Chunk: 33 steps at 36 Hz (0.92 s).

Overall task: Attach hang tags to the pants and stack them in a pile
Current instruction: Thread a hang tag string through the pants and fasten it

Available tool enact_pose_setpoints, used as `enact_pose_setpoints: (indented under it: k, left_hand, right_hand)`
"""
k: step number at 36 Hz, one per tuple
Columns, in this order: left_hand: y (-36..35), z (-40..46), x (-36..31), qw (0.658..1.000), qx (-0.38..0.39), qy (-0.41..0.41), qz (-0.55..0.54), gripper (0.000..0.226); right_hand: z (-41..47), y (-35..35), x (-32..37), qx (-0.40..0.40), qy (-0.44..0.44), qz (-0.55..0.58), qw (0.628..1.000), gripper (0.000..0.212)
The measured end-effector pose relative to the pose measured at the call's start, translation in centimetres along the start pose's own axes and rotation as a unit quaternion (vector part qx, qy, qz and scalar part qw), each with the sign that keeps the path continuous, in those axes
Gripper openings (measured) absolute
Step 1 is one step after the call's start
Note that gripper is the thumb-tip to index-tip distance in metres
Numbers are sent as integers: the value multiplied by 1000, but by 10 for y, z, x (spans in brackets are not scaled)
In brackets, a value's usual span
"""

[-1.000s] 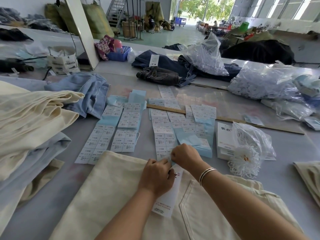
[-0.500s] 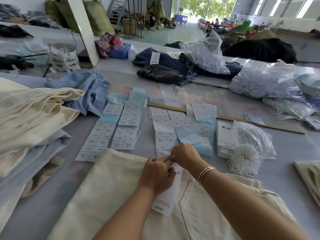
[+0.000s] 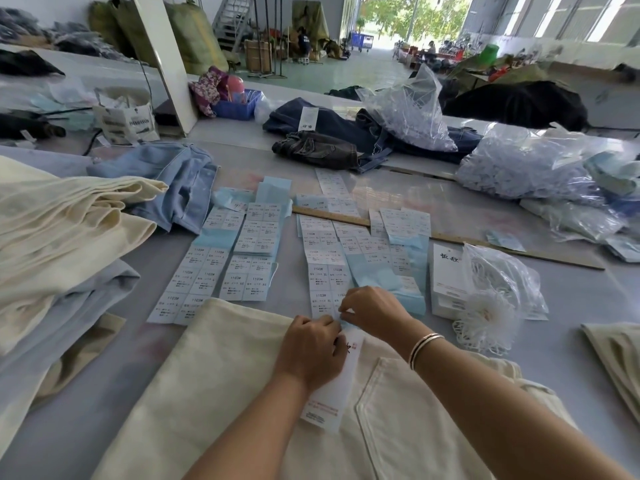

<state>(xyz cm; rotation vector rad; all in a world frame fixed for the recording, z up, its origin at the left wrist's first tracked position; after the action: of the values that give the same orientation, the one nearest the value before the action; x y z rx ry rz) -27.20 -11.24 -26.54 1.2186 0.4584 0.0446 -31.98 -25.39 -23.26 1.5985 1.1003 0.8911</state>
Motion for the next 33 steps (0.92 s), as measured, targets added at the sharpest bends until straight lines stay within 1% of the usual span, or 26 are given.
enact_pose_setpoints:
  k: [3,7,14,17,19,21,24,33]
  left_hand:
    - [0,-1,-1,1000,7,4,-6,8]
    - [-1,-1,0,1000,11,3,-17,3]
    - [-2,0,1,1000,4,-2,-15,5]
    - [-2,0,0,1000,9,4,-15,9]
    - [-1,0,0,1000,10,4,-14,10]
    - [-1,0,0,1000,11,2,-9,10]
    - [-1,0,1,1000,9,0,-9,10]
    - [0,0,0,1000,16,-2,-9,6]
  right_hand:
    - [3,-3,5,-2,-9,-31,999,27]
    - [8,-4,8,-13,-26,-28,999,24]
    - [14,-7,9,-21,-34,-36,999,21]
    - [15,-9,7,-29,-49,-27,998,23]
    - [16,-7,4,-19,-42,1,999,24]
    - [16,-3,1,8,-25,25,999,22]
    - [15,-1,2,31,-13,-4,999,22]
    - [16,-5,10,-4,-21,-49,999,20]
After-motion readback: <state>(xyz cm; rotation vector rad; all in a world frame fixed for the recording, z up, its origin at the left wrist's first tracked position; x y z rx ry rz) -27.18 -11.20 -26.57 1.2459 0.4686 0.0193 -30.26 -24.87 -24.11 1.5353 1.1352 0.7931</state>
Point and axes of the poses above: each hand's wrist, its own z-axis towards the middle knuckle, its own y-axis out of the back of the hand, x = y × z, the point moved 1 cm from there along z, towards the middle knuckle, and after that the axes turned 12 degrees about x, right-handed, at the moved point
